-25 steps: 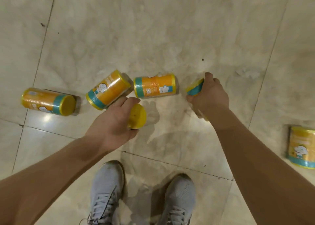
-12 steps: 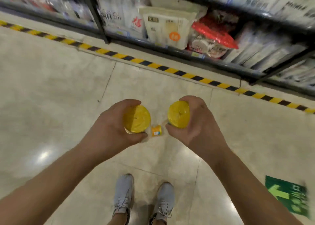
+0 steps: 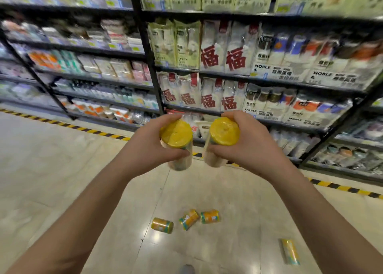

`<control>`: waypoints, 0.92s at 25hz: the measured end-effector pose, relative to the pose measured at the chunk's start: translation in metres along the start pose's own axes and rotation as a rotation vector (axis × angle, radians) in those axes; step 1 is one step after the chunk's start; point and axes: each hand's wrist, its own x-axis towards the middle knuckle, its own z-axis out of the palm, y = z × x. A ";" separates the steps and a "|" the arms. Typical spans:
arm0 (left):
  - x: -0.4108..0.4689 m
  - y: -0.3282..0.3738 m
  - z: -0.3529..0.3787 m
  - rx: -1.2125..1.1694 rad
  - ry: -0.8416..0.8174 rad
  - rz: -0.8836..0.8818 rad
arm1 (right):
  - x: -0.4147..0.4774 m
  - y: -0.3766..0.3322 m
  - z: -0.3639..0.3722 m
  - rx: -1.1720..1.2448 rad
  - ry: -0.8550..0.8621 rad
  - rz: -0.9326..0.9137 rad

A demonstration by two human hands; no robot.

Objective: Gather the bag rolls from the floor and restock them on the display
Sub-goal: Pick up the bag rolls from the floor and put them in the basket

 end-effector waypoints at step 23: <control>-0.539 0.141 0.048 -0.010 1.103 -0.846 | -0.273 -0.224 0.086 0.320 -0.951 -1.149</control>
